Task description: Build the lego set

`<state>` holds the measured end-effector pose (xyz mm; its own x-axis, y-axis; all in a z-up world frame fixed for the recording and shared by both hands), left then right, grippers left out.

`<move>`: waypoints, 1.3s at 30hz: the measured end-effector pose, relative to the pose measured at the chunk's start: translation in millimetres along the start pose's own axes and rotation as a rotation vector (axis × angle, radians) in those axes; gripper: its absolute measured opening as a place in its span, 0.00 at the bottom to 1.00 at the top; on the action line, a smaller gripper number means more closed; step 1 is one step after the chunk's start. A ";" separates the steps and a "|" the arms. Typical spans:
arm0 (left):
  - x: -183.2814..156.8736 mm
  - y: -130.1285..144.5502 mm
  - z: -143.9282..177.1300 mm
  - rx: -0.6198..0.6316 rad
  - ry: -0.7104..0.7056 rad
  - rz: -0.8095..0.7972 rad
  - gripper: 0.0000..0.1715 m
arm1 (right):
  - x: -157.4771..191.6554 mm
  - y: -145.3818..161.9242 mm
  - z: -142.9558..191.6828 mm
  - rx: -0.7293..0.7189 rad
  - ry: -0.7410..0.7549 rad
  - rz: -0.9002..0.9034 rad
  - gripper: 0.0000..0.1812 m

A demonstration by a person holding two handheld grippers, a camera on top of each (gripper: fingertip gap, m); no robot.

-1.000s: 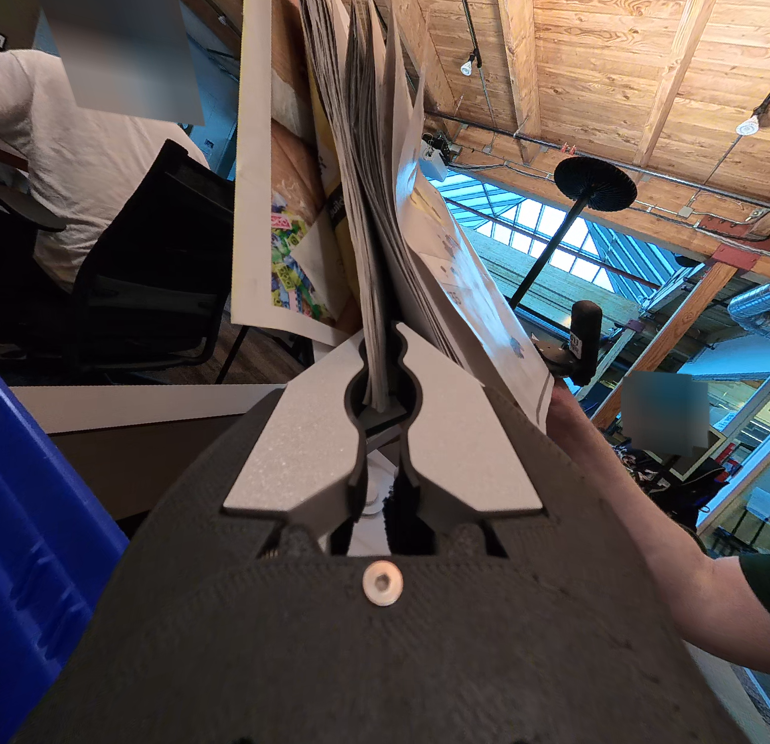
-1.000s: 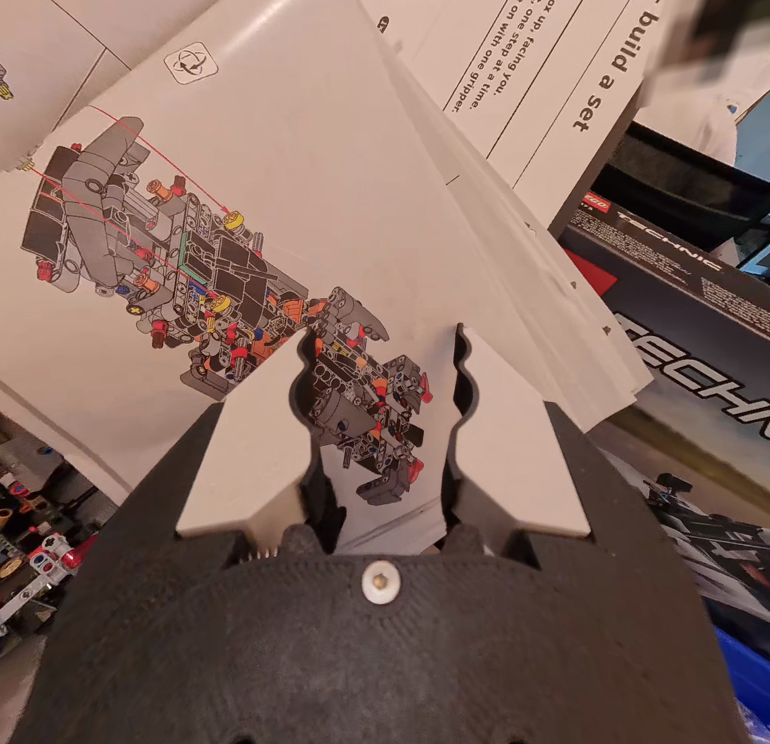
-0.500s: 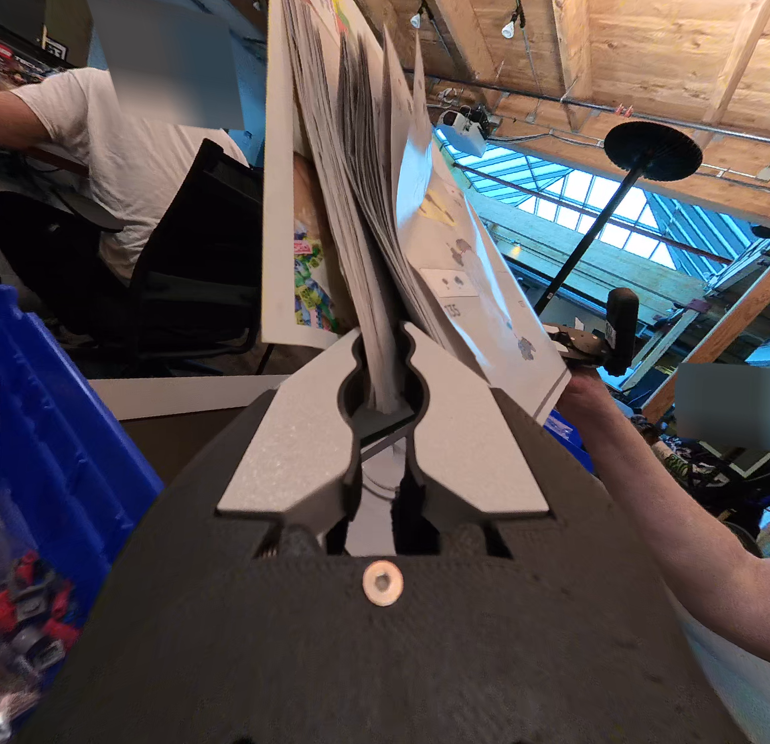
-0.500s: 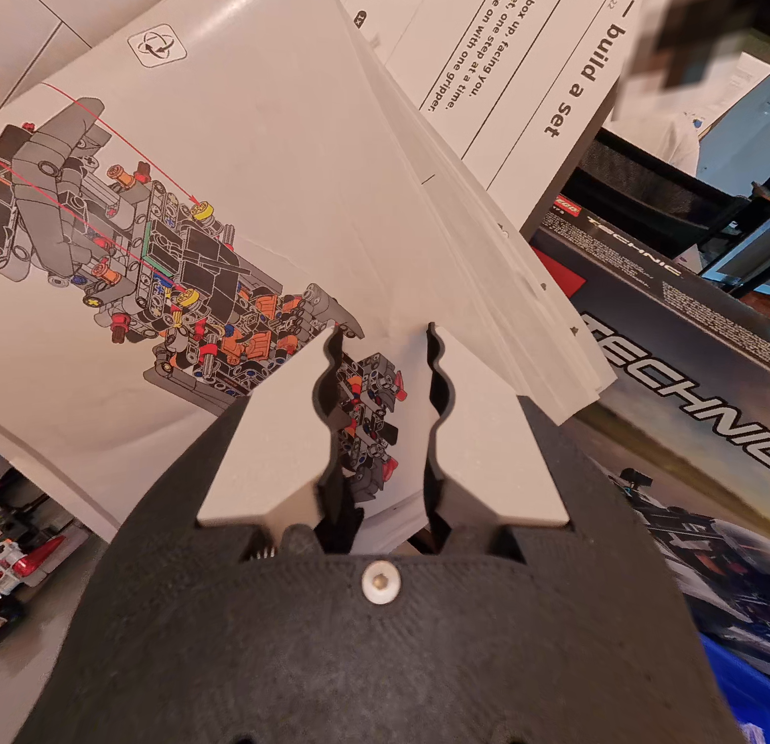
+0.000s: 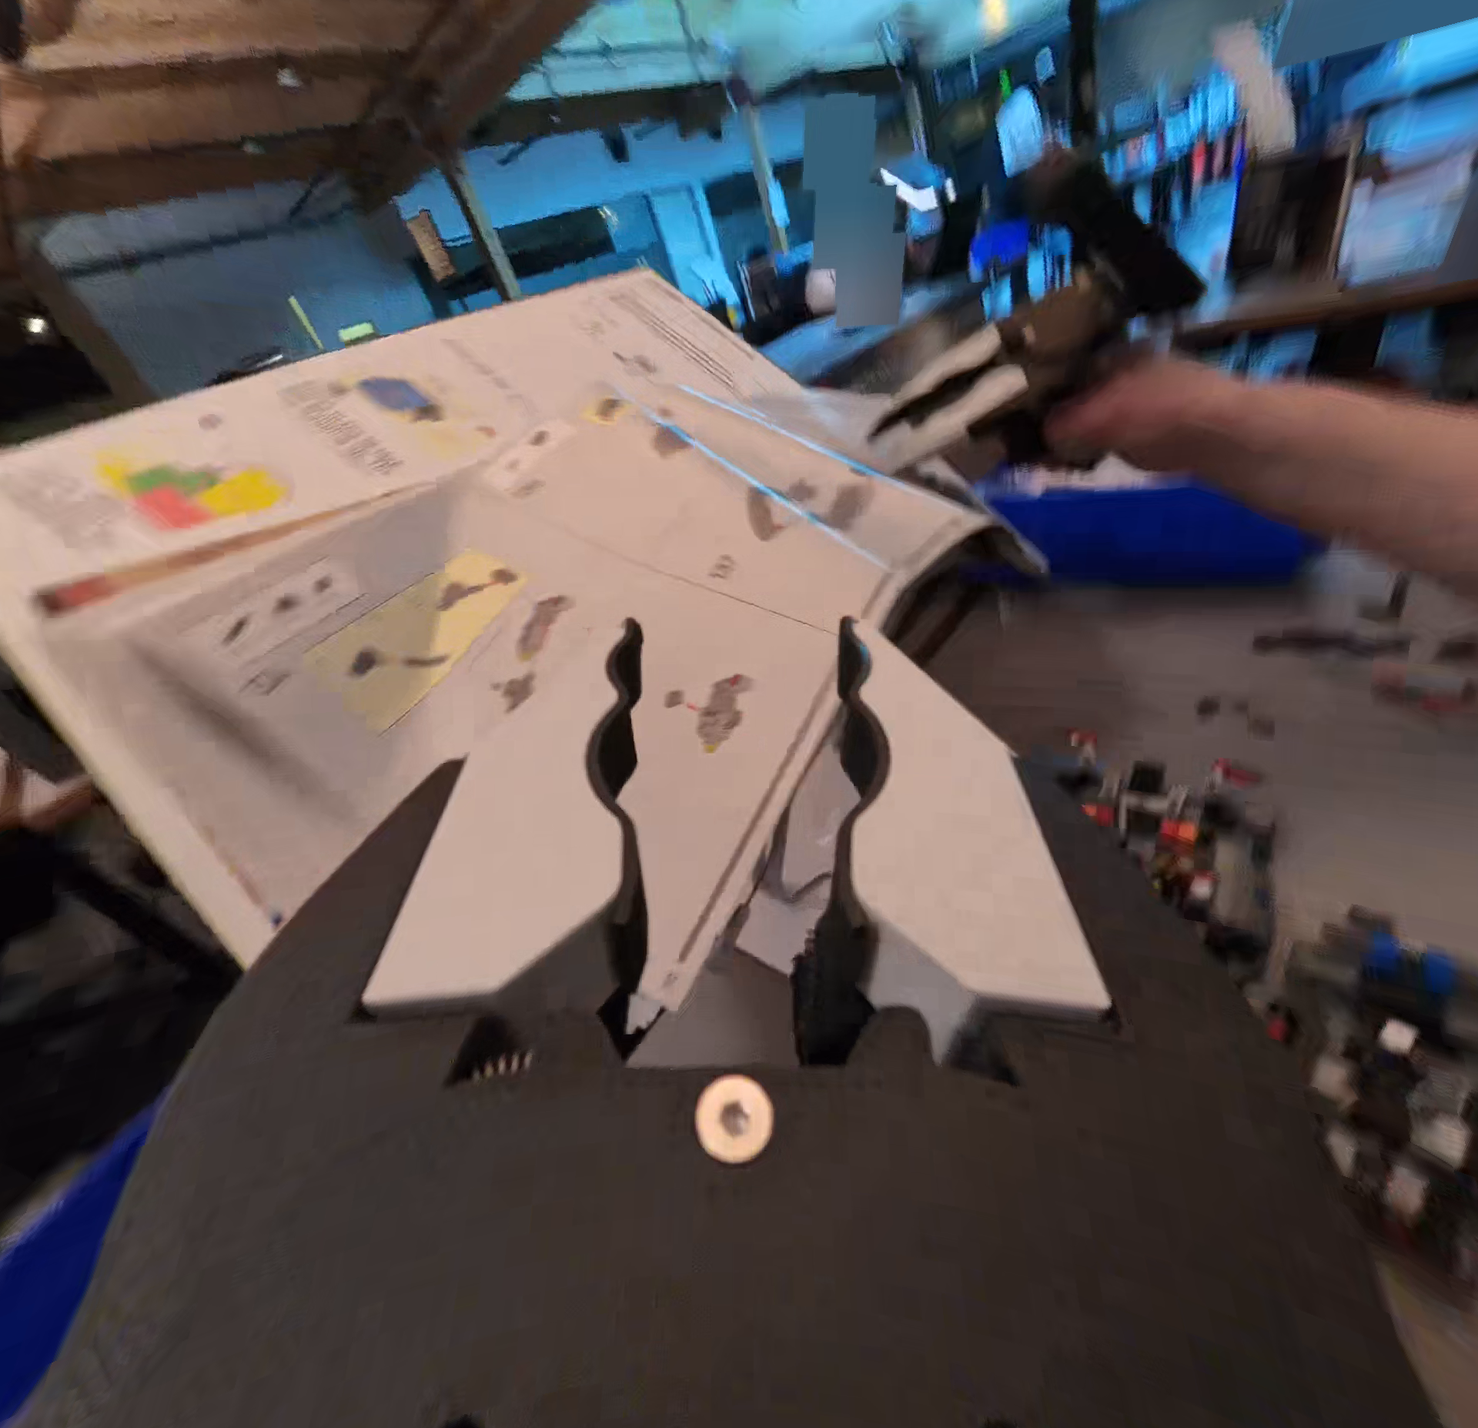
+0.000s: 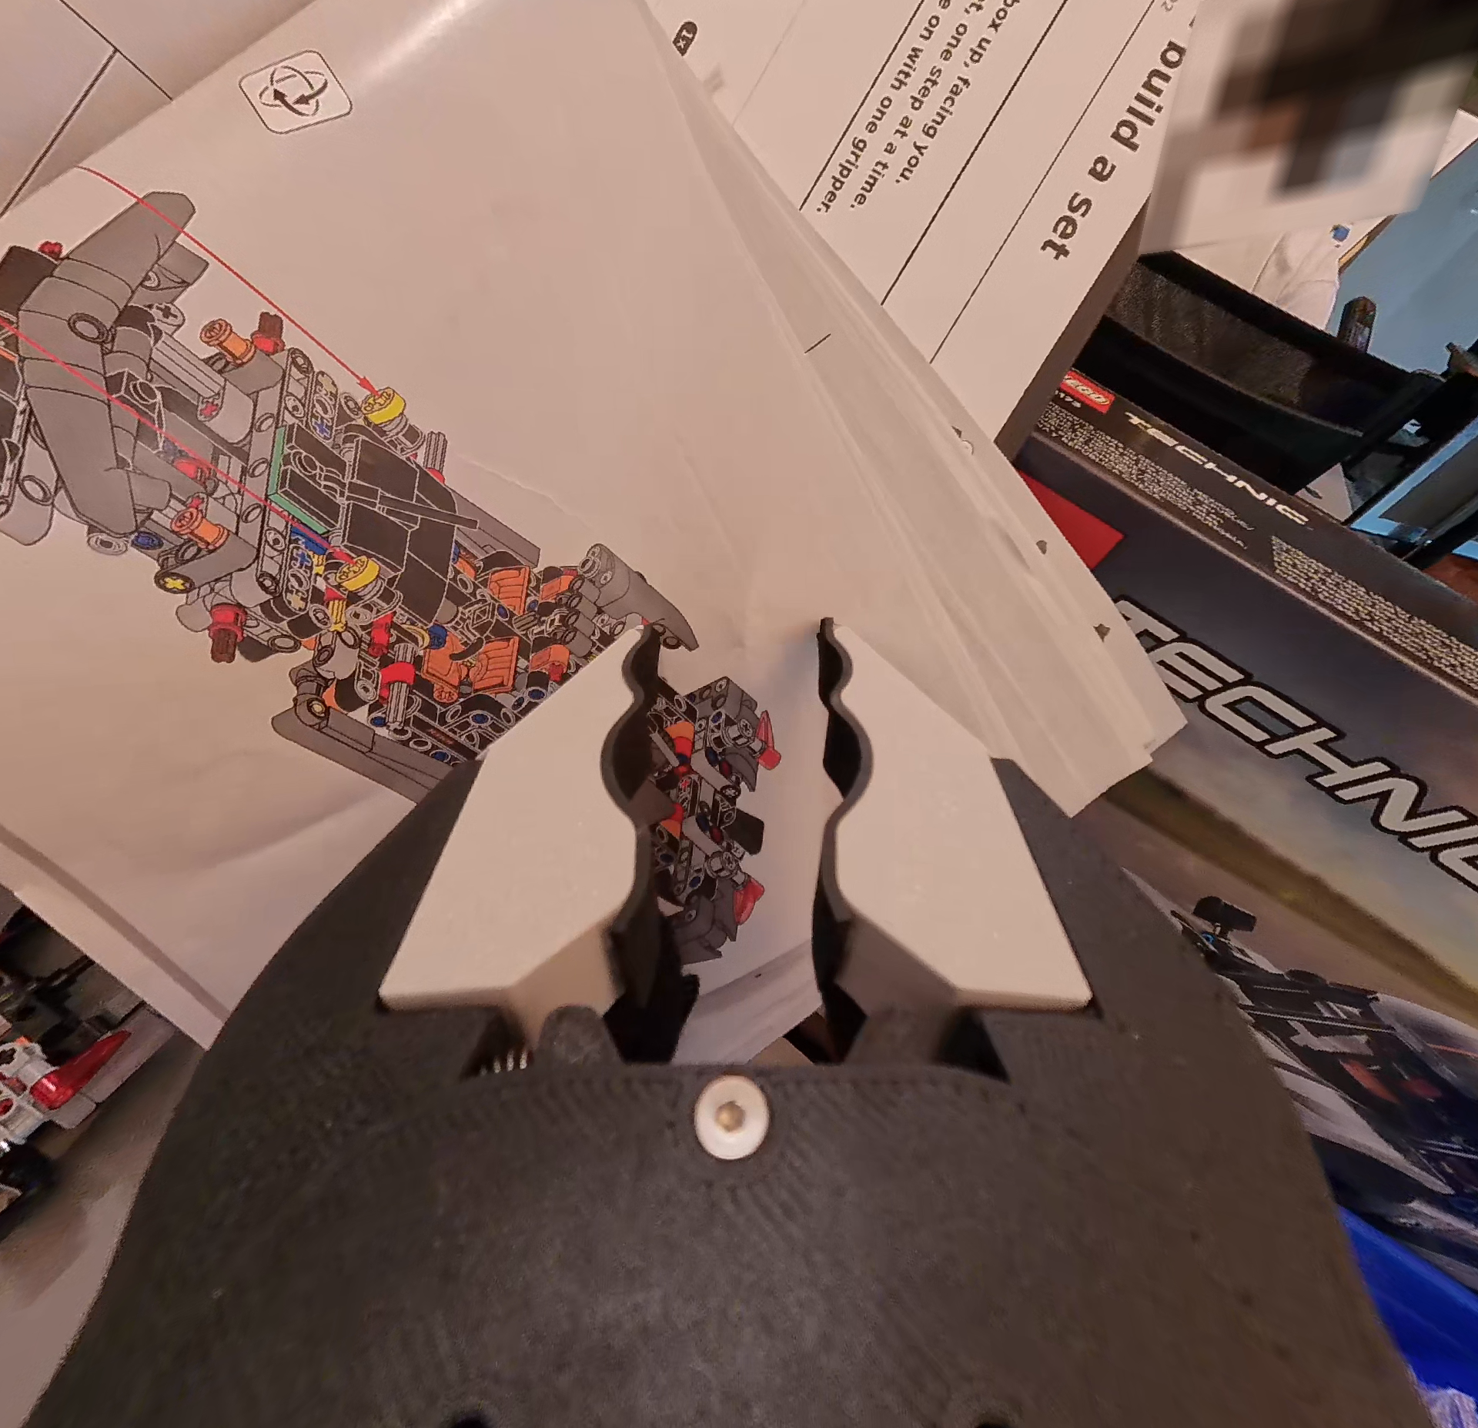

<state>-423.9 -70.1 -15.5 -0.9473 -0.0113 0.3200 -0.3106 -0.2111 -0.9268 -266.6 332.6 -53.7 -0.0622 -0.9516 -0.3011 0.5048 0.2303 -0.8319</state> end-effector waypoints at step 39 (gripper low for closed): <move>-12.7 31.9 -49.9 0.416 -0.252 -0.298 0.00 | 2.2 0.3 1.0 0.038 -0.024 -0.003 0.28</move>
<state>-425.7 -28.0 -59.0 -0.7601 -0.1140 0.6397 -0.4560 -0.6077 -0.6501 -265.6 330.4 -54.1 -0.0427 -0.9570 -0.2870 0.5369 0.2203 -0.8144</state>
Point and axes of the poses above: each gripper's, where its closed fingertips meet, z back along the fingers, y out of its underside, x = y × z across the jaws, the point moved 10 cm from there along z, back along the fingers, and after that the axes turned 11 degrees about x, right-handed, at the moved point
